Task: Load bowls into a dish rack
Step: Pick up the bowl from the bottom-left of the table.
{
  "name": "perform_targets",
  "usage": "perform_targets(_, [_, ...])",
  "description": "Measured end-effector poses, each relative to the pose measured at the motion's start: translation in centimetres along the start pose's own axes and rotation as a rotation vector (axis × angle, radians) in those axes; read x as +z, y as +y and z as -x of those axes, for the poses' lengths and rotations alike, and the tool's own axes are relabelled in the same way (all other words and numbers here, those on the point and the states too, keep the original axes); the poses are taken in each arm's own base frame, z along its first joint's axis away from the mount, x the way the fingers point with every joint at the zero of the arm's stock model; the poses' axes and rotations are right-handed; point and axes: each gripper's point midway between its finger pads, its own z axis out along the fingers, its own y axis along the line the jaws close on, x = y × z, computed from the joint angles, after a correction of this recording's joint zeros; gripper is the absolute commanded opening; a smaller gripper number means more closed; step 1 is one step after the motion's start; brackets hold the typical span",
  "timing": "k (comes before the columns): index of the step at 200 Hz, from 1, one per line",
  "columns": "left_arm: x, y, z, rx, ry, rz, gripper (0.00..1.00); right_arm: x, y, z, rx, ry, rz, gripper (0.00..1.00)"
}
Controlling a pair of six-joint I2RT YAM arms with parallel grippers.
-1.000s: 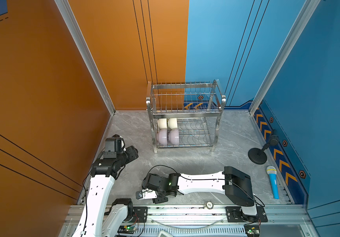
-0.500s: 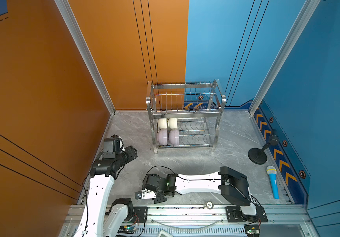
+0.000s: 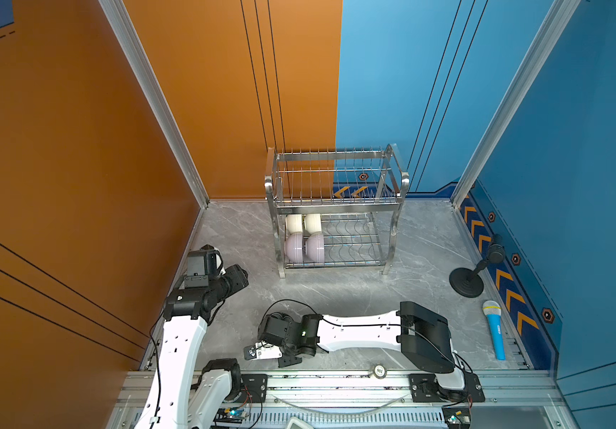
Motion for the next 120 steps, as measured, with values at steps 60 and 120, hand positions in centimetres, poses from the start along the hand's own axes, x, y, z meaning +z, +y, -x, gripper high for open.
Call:
perform_targets(60, [0.4,0.1,0.1,-0.002,0.009,0.004,0.59,-1.8,-1.0,-0.7,0.157,-0.089,0.091,0.03])
perform_targets(120, [0.6,0.1,0.2,-0.003,0.01,0.005,0.59,-6.2,-4.5,-0.1,0.375,-0.294,0.141,0.04])
